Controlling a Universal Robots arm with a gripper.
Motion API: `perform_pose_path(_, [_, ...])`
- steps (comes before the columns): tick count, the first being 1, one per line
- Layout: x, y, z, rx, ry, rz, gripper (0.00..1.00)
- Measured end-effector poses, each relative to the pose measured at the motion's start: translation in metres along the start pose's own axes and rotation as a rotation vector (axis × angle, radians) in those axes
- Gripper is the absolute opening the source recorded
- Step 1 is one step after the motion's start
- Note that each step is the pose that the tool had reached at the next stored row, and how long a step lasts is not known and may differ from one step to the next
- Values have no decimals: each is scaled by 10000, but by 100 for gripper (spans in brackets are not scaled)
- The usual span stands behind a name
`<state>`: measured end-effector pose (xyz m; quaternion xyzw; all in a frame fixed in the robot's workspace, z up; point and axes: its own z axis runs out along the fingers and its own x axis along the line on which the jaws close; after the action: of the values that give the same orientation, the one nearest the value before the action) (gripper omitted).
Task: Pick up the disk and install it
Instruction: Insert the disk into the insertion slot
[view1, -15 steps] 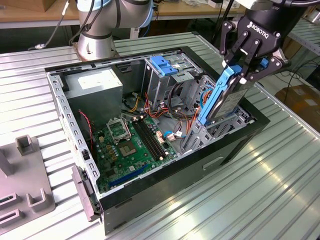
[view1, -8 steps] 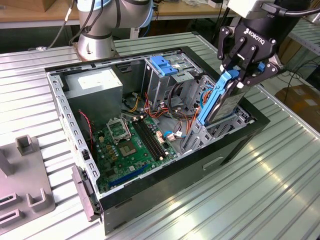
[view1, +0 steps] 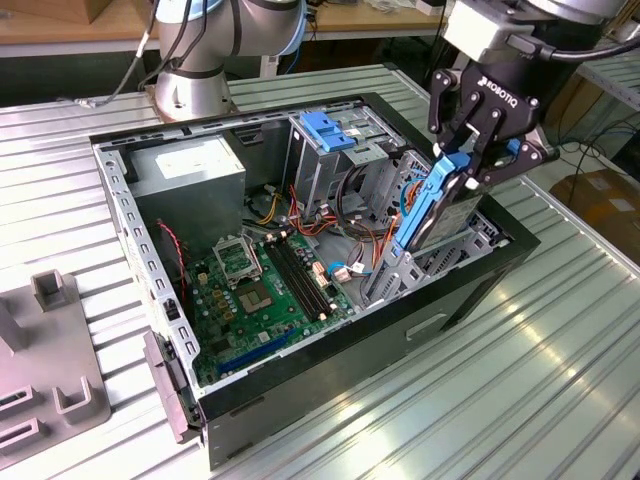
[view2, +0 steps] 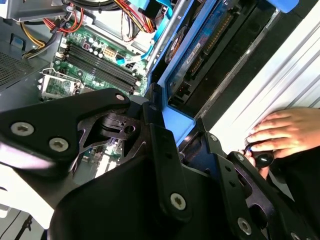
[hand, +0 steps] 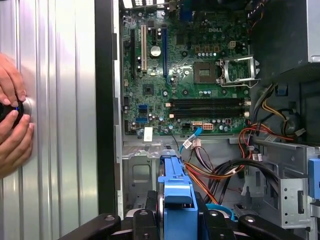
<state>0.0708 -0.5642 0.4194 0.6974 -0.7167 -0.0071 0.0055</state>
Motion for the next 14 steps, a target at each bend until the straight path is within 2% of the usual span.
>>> perform_pose_path(14, [1,-5,305,0,1,0,37])
